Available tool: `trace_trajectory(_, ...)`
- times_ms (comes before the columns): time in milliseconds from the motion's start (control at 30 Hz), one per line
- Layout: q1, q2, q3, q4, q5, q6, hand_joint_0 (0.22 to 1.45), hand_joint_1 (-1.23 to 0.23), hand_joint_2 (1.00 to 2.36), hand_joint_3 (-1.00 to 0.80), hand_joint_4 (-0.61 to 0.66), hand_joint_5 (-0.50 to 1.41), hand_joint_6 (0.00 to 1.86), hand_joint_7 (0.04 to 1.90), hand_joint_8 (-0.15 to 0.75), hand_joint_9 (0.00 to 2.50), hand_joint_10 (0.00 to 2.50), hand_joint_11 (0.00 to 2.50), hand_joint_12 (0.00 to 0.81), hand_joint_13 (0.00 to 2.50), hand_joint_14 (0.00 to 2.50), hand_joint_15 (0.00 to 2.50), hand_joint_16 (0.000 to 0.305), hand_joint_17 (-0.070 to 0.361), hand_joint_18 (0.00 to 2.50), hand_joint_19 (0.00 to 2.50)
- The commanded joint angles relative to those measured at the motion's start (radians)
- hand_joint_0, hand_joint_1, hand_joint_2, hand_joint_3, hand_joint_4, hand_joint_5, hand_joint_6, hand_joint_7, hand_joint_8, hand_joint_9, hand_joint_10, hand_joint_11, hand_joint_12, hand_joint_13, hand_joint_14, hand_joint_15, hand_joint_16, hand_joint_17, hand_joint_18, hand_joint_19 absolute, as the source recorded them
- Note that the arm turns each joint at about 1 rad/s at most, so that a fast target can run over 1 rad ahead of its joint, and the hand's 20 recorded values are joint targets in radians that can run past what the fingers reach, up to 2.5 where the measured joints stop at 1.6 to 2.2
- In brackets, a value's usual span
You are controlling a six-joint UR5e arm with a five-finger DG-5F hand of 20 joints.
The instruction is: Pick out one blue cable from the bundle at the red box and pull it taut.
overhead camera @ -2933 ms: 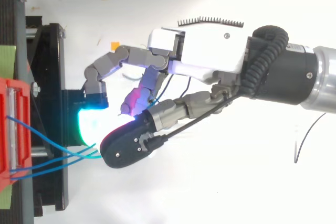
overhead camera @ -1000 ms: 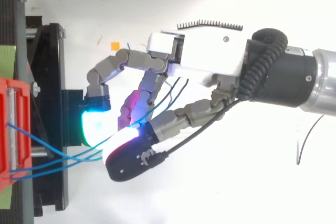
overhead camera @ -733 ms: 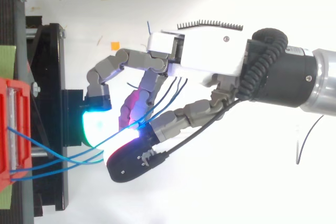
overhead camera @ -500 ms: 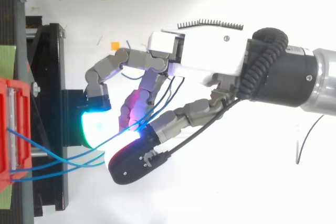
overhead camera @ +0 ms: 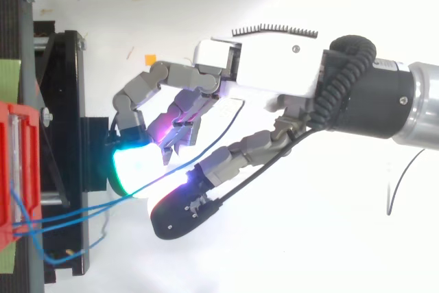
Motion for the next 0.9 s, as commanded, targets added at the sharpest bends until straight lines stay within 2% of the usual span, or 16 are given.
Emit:
trace_trajectory(0,-0.001,0.001,0.001,0.000,0.000,-0.001,0.77,-0.92,1.01,-0.44,-0.17,-0.09,0.93,1.17,0.257,0.96,0.02,0.40,0.384,0.90,0.02,0.45,0.053,0.119,0.84,0.71)
trace_trajectory(133,0.001,0.001,0.001,0.002,0.000,-0.001,0.72,-0.91,1.00,-0.50,-0.11,-0.09,0.93,1.09,0.269,1.00,0.02,0.46,0.392,0.90,0.02,0.47,0.054,0.120,0.85,0.71)
trace_trajectory(233,-0.001,0.001,0.001,0.002,0.000,0.000,0.63,-0.87,1.00,-0.50,-0.03,-0.09,0.91,1.02,0.270,1.03,0.02,0.49,0.392,0.90,0.02,0.48,0.054,0.121,0.84,0.74)
trace_trajectory(333,-0.001,0.001,0.001,0.000,0.000,0.000,0.58,-0.87,1.00,-0.50,0.00,-0.09,0.89,1.03,0.277,1.05,0.02,0.51,0.401,0.91,0.02,0.49,0.055,0.124,0.84,0.74)
trace_trajectory(533,-0.001,0.001,0.001,0.003,-0.002,0.000,0.53,-0.86,1.00,-0.50,0.01,-0.09,0.87,1.02,0.286,1.07,0.02,0.52,0.414,0.92,0.02,0.50,0.058,0.130,0.86,0.75)
trace_trajectory(867,-0.001,0.001,0.002,0.000,-0.002,0.002,0.49,-0.74,1.00,-0.50,0.04,-0.10,0.85,0.94,0.304,1.10,0.02,0.52,0.428,0.94,0.02,0.50,0.062,0.139,0.89,0.74)
